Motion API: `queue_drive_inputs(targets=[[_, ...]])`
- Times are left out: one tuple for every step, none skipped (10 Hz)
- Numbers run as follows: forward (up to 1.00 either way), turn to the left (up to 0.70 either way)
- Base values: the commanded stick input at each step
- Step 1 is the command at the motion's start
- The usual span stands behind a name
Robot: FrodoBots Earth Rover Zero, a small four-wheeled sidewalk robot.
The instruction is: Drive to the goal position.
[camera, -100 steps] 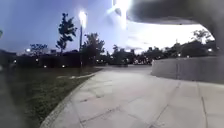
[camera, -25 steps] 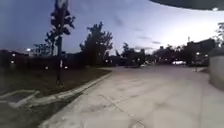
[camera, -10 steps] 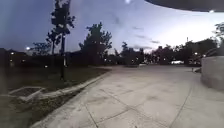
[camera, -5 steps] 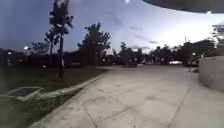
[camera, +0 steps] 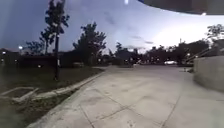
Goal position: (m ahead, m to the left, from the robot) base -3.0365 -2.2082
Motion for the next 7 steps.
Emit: queue_drive_inputs(targets=[[0.00, -0.70], [0.00, -0.70], [0.00, -0.70], [0.00, -0.70], [0.00, -0.70], [0.00, -0.70], [0.00, -0.70]])
